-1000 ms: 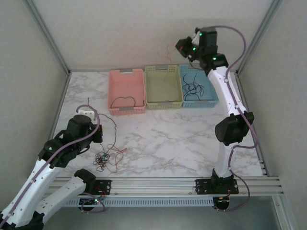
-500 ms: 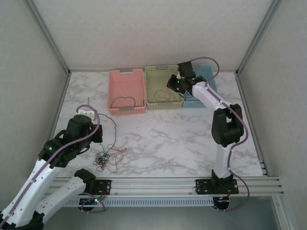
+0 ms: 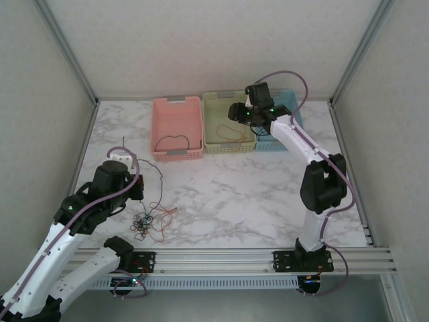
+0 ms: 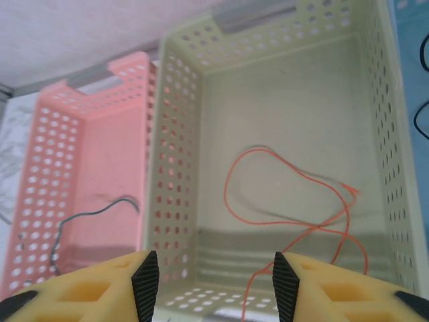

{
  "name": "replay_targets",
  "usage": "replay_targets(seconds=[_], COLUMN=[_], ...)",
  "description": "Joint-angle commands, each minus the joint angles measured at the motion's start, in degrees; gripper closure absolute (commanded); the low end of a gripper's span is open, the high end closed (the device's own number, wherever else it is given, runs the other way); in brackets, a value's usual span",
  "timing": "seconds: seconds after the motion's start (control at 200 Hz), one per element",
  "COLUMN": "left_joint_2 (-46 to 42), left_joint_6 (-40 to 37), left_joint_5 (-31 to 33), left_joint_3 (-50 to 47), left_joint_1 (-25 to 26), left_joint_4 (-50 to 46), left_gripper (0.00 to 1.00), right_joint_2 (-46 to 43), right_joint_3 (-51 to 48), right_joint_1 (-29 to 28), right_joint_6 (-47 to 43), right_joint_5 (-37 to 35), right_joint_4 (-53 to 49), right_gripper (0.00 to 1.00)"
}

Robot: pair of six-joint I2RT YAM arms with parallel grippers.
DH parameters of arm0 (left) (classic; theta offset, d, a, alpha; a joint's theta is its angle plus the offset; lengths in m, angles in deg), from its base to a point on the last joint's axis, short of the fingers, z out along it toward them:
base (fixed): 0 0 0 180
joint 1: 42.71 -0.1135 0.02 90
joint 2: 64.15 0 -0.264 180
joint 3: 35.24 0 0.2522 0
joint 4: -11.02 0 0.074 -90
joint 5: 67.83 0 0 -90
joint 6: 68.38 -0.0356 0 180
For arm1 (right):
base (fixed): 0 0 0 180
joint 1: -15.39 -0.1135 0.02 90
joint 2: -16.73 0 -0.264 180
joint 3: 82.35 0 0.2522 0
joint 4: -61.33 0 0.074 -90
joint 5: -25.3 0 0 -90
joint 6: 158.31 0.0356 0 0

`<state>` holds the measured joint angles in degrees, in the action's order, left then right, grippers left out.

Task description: Untangle the cables

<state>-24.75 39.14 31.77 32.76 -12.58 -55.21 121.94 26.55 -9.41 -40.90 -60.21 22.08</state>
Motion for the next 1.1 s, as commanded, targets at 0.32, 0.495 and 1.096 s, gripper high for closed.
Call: replay_targets(seconds=[0.32,0.495,1.096], left_joint_2=[0.0,0.2,0.3], left_joint_6=[-1.2,-1.2,-1.2], left_joint_5=[-1.6,-1.8,-1.8], left_joint_3=[-0.8,-0.9,-1.0], left_joint_1=[-0.7,-0.7,-0.8], left_joint_4=[0.9,1.0,1.1], left_gripper=[1.00,1.00,1.00], right_joint_2=[-8.1,-6.3,0.6], right_joint_3=[-15.6,-20.5,-20.5], right_joint_1=[-0.5,-2.1,-3.5], right_joint_6=[0.5,3.1,7.2], right_joint_5=[-3.3,1.6,1.6], right_joint_4=[-4.4,-0.6,5.7], right_gripper=[0.55,0.52,0.60])
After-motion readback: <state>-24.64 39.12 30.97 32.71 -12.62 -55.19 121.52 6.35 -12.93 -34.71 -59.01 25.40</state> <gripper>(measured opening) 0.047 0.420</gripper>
